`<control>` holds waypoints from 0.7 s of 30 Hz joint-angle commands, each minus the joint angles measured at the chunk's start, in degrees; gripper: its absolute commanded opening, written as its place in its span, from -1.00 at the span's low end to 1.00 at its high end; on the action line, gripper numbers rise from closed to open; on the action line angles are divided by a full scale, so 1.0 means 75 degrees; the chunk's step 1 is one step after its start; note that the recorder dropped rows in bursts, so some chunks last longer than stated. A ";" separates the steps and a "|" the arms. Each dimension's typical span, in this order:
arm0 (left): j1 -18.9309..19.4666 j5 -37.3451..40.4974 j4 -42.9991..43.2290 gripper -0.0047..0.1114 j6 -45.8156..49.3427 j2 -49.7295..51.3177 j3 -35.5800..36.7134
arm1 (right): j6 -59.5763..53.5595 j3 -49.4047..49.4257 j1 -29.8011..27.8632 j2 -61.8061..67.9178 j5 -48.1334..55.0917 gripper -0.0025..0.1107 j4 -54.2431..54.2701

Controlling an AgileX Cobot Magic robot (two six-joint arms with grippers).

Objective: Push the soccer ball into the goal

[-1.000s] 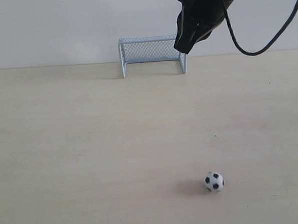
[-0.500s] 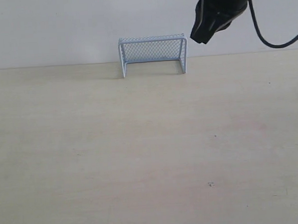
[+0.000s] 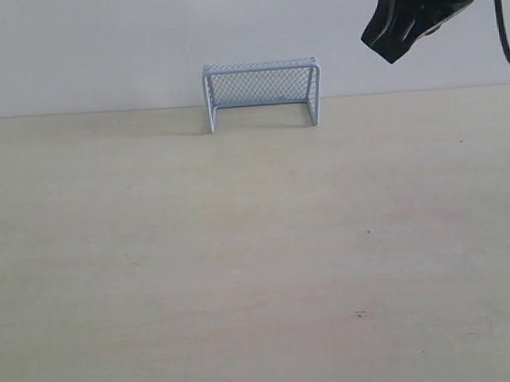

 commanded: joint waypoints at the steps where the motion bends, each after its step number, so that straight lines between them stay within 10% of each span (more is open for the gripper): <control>1: -0.0061 -0.0026 0.0004 -0.81 -0.0071 0.0041 -0.0033 | 0.0116 0.0059 -0.0033 -0.0075 0.0208 -0.96 -0.0055; 21: -0.0061 -0.0026 0.0004 -0.81 -0.0071 0.0041 -0.0033 | 0.0511 0.1811 -0.0033 -0.1428 -0.0788 -0.96 -0.0292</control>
